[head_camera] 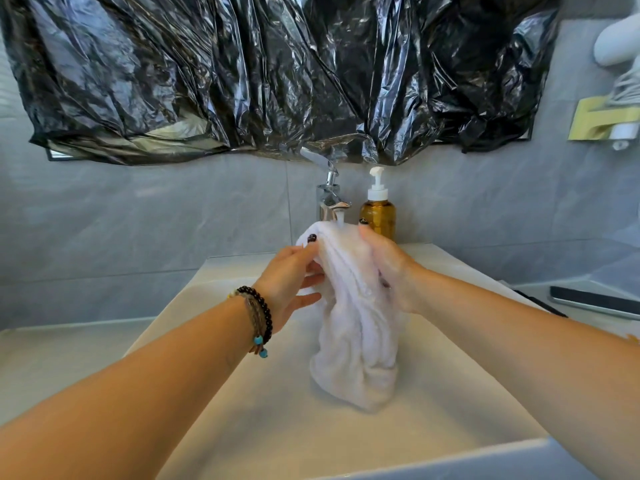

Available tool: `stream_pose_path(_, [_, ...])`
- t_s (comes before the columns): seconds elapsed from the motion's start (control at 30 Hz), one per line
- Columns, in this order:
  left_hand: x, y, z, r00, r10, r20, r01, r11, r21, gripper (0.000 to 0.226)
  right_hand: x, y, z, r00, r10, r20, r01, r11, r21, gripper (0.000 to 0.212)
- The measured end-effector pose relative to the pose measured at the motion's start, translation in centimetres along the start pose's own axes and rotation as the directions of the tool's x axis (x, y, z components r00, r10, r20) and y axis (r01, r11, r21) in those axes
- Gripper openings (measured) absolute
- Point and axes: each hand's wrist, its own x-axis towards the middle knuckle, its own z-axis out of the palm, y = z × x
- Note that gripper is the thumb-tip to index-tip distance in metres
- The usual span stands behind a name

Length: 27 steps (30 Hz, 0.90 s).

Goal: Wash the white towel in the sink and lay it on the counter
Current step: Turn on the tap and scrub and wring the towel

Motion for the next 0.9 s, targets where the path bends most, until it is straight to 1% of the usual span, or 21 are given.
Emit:
stream_pose_path(0.03, [-0.1, 0.0, 0.0, 1.0, 0.012, 0.009, -0.012, 0.999, -0.031, 0.029, 0.1, 0.0, -0.3, 1.0, 0.024, 0.009, -0.023, 0.996, -0.09, 0.055])
stream_pose_path(0.1, [-0.1, -0.2, -0.1, 0.999, 0.037, 0.012, -0.036, 0.998, -0.046, 0.028, 0.4, 0.7, -0.5, 0.997, 0.024, -0.073, -0.044, 0.957, -0.288, 0.06])
stream_pose_path(0.13, [-0.2, -0.3, -0.1, 0.999, 0.049, 0.02, -0.048, 0.998, -0.032, 0.031, 0.1, 0.9, -0.4, 0.996, 0.036, -0.087, -0.063, 0.938, -0.34, 0.063])
stream_pose_path(0.17, [-0.3, -0.4, -0.2, 0.998, 0.058, 0.029, -0.057, 0.998, -0.022, 0.034, 0.2, 1.2, -0.3, 0.997, 0.056, -0.047, -0.068, 0.945, -0.32, 0.064])
stream_pose_path(0.23, [-0.3, -0.4, -0.3, 0.996, 0.082, 0.044, -0.081, 0.997, -0.014, 0.039, 0.4, 1.2, 0.1, 0.995, 0.077, 0.061, -0.064, 0.978, -0.197, 0.06])
stream_pose_path(0.3, [0.0, -0.4, -0.6, 0.993, 0.11, 0.051, -0.11, 0.994, -0.01, 0.039, 0.4, 1.2, 0.1, 0.983, 0.0, 0.186, 0.016, 0.996, -0.086, 0.047])
stream_pose_path(0.37, [0.2, -0.5, -0.8, 0.988, 0.149, 0.037, -0.151, 0.987, 0.06, 0.032, -0.1, 1.1, 0.3, 0.95, -0.082, 0.301, 0.089, 0.996, -0.011, 0.042])
stream_pose_path(0.4, [0.3, -0.5, -0.8, 0.985, 0.174, 0.018, -0.175, 0.977, 0.118, 0.027, -0.2, 1.2, 0.5, 0.955, -0.088, 0.284, 0.095, 0.995, -0.013, 0.046])
stream_pose_path(0.47, [0.2, -0.5, -0.6, 0.977, 0.212, -0.032, -0.196, 0.945, 0.262, 0.019, 0.2, 1.3, 0.8, 0.983, -0.083, 0.167, 0.088, 0.996, -0.024, 0.065])
stream_pose_path(0.5, [0.3, -0.6, -0.6, 0.981, 0.188, -0.05, -0.161, 0.929, 0.333, 0.014, 0.5, 1.5, 0.7, 0.989, -0.076, 0.128, 0.076, 0.997, 0.005, 0.07])
stream_pose_path(0.53, [0.2, -0.6, -0.5, 0.993, 0.111, -0.04, -0.086, 0.913, 0.398, 0.01, 0.7, 1.5, 0.6, 0.991, -0.044, 0.127, 0.039, 0.998, 0.038, 0.072])
stream_pose_path(0.57, [0.1, -0.9, -0.7, 1.0, 0.002, 0.011, -0.006, 0.895, 0.446, 0.023, 0.7, 1.3, 0.6, 0.988, -0.015, 0.154, 0.002, 0.996, 0.085, 0.067])
stream_pose_path(0.6, [0.0, -1.2, -0.8, 0.99, -0.125, 0.066, 0.081, 0.886, 0.456, 0.037, 0.3, 1.1, 0.5, 0.979, -0.018, 0.205, -0.01, 0.991, 0.133, 0.054])
stream_pose_path(0.63, [0.0, -1.5, -0.7, 0.97, -0.215, 0.117, 0.143, 0.886, 0.44, 0.043, 0.2, 1.1, 0.4, 0.967, -0.021, 0.253, -0.02, 0.988, 0.155, 0.039])
stream_pose_path(0.67, [0.1, -1.9, -0.6, 0.957, -0.24, 0.161, 0.157, 0.899, 0.408, 0.048, -0.1, 0.9, 0.2, 0.964, 0.002, 0.265, -0.03, 0.994, 0.103, 0.034])
stream_pose_path(0.7, [0.1, -2.1, -0.5, 0.959, -0.219, 0.177, 0.146, 0.925, 0.352, 0.045, -0.2, 1.1, 0.2, 0.978, 0.034, 0.207, -0.027, 0.999, -0.033, 0.035])
stream_pose_path(0.73, [0.2, -2.2, -0.4, 0.97, -0.181, 0.165, 0.133, 0.955, 0.265, 0.039, -0.6, 1.0, 0.4, 0.99, 0.072, 0.124, -0.042, 0.972, -0.23, 0.037])
stream_pose_path(0.8, [0.3, -2.2, 0.0, 0.99, -0.104, 0.093, 0.088, 0.983, 0.161, 0.027, -0.8, 1.1, 0.8, 0.997, 0.065, -0.051, -0.083, 0.815, -0.573, 0.046])
stream_pose_path(0.83, [0.4, -2.2, 0.0, 0.995, -0.074, 0.063, 0.063, 0.985, 0.158, 0.022, -0.8, 1.0, 0.9, 0.991, -0.007, -0.13, -0.084, 0.728, -0.68, 0.051])
stream_pose_path(0.87, [0.5, -2.1, 0.0, 0.998, -0.049, 0.03, 0.043, 0.984, 0.174, 0.019, -0.5, 1.0, 0.6, 0.985, -0.093, -0.143, -0.04, 0.688, -0.725, 0.052])
stream_pose_path(0.9, [0.3, -1.9, -0.1, 1.0, -0.026, -0.001, 0.026, 0.981, 0.193, 0.02, -0.3, 0.6, 0.4, 0.982, -0.157, -0.106, 0.033, 0.693, -0.721, 0.049])
